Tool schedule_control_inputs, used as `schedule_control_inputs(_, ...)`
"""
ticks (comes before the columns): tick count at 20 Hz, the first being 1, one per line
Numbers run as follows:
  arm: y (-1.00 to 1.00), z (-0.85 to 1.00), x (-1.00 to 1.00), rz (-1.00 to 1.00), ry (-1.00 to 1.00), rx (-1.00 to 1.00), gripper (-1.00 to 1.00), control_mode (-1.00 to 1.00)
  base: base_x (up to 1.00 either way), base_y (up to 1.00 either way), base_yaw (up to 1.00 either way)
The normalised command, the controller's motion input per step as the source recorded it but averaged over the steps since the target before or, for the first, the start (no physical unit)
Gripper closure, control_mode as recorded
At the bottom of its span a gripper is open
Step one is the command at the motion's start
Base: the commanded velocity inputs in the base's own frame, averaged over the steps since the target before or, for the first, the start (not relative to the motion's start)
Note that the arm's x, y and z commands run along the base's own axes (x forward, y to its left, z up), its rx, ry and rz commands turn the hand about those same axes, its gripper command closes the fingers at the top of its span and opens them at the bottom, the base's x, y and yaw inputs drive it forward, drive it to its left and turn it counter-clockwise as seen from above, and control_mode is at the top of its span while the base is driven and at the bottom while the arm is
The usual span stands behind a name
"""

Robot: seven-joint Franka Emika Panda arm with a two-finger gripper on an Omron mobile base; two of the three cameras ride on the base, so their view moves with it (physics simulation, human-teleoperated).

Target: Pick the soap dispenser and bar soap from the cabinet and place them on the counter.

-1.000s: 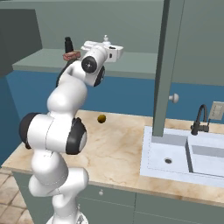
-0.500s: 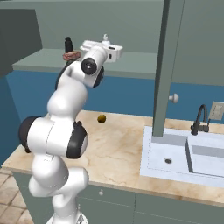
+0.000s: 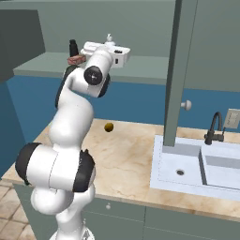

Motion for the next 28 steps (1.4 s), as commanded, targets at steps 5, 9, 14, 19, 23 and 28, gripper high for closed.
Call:
schedule_control_inputs(5,-0.01,0.08,-0.73,0.02,0.0,0.0,1.0,-1.0,0.0,0.0,0.0)
schedule_control_inputs(9,0.0,0.02,-0.78,0.02,0.0,0.0,1.0,-1.0,0.0,0.0,0.0)
schedule_control_inputs(14,0.0,0.0,-0.78,0.02,0.0,0.0,1.0,-1.0,0.0,0.0,0.0)
schedule_control_inputs(19,0.0,0.0,-0.82,0.03,0.0,0.0,1.0,-1.0,0.0,0.0,0.0)
schedule_control_inputs(23,0.0,-0.01,-0.79,0.02,0.0,0.0,1.0,-1.0,0.0,0.0,0.0)
schedule_control_inputs(28,0.0,-0.12,-0.65,0.01,0.04,0.0,1.0,-1.0,0.0,0.0,0.0)
